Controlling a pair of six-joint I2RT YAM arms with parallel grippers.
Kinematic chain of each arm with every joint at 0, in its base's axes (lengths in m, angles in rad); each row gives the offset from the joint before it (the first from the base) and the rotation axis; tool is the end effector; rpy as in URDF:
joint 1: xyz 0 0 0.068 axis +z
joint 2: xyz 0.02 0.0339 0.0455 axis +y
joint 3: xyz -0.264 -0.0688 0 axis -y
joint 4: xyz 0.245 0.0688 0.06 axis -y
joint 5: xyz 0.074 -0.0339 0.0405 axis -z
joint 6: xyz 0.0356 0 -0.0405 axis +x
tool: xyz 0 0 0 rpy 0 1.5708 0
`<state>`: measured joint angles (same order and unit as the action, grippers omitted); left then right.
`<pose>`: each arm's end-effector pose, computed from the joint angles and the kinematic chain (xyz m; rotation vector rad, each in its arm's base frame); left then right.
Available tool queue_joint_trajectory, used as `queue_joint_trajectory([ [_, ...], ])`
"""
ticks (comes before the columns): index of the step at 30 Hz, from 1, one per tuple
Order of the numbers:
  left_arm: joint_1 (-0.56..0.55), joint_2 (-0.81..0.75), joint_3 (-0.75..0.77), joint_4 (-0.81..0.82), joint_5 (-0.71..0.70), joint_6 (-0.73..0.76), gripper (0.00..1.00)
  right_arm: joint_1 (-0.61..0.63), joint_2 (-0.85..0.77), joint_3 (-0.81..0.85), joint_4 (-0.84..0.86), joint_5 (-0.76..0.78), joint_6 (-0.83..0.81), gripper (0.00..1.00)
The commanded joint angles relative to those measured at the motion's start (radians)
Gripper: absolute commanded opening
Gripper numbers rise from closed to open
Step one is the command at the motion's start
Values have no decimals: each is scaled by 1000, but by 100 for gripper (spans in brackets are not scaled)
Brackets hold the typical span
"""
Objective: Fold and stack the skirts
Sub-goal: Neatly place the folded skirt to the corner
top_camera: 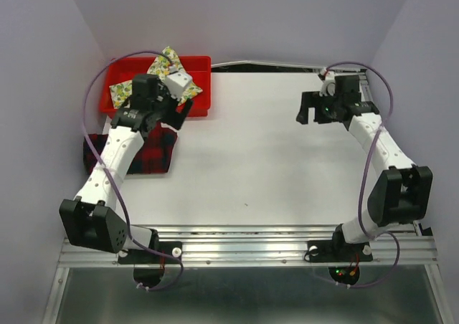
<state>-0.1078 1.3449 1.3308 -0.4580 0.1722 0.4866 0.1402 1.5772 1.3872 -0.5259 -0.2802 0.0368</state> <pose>0.3014 -0.0388 0.3777 0.6981 1.9125 0.0620 0.3504 0.0594 0.3191 -0.2643 2.2715 0.4125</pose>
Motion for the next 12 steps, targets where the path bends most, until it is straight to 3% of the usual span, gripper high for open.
queue_joint_trajectory([
  [1,-188,13,51,2,-25,-103,99,-106,-118,-126,-68,16,-100,100],
  [2,-260,42,45,16,-37,-138,99,-120,-153,-192,-68,15,-110,100],
  [5,-340,83,16,31,-48,-178,99,-131,-190,-281,-77,10,-95,100],
  [9,-365,97,-91,126,21,-207,99,-131,-267,-433,-77,-77,-89,100],
  [12,-372,68,-211,204,49,-245,98,-131,-319,-495,-54,-51,-72,100],
])
